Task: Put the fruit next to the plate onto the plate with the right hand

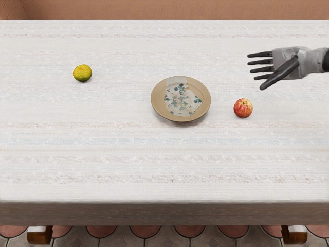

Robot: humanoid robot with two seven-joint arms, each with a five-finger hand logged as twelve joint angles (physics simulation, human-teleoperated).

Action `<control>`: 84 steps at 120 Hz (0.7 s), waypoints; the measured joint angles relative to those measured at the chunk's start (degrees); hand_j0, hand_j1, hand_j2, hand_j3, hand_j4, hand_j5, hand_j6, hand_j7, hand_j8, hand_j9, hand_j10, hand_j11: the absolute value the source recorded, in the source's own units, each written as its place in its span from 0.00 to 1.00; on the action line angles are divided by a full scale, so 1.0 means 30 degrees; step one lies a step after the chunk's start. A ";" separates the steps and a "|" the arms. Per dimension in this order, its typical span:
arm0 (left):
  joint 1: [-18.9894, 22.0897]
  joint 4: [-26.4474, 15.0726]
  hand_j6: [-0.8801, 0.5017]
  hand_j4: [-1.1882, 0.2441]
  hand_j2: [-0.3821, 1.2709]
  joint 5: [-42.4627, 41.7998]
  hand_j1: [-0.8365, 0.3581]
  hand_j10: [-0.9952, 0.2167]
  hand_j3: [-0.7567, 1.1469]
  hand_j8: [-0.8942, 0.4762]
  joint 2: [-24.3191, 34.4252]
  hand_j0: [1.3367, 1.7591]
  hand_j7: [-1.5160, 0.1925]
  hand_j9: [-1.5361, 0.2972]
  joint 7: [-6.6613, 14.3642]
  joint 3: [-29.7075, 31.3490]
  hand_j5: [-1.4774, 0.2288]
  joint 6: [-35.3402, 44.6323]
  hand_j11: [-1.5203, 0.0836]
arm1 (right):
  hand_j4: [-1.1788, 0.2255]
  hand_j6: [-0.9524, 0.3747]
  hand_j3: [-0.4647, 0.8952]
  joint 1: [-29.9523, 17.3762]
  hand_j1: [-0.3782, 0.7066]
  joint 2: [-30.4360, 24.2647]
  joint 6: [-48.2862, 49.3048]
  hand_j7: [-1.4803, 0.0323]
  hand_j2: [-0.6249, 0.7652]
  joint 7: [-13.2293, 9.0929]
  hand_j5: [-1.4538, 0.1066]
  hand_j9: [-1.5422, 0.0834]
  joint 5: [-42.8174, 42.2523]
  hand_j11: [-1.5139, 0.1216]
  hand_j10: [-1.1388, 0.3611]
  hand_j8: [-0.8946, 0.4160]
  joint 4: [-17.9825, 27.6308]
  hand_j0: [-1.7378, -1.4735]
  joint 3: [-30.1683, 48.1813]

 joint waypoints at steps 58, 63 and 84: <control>0.0000 0.0000 0.64 0.83 0.23 0.0000 0.99 0.82 0.40 0.65 0.0000 0.76 0.89 0.84 0.0000 0.0000 0.87 0.0000 0.95 | 0.84 0.72 0.34 1.2139 0.03 0.6068 -0.0543 0.98 0.45 -0.0001 0.93 0.95 -0.3976 0.93 0.76 0.68 -0.0036 0.30 -1.7190; 0.0000 0.0000 0.64 0.83 0.23 0.0000 0.99 0.82 0.40 0.65 0.0000 0.76 0.89 0.84 0.0001 0.0001 0.87 0.0000 0.95 | 0.84 0.72 0.34 1.2581 0.03 0.7358 -0.1133 0.98 0.45 -0.0001 0.93 0.95 -0.3968 0.93 0.76 0.68 -0.0026 0.30 -1.8539; 0.0000 0.0001 0.64 0.83 0.23 0.0000 0.99 0.82 0.40 0.65 0.0000 0.76 0.89 0.84 0.0001 0.0001 0.87 0.0000 0.95 | 0.84 0.72 0.34 1.0218 0.03 1.0321 -0.7153 0.98 0.45 -0.0001 0.93 0.95 -0.4034 0.93 0.76 0.68 0.0473 0.30 -2.0666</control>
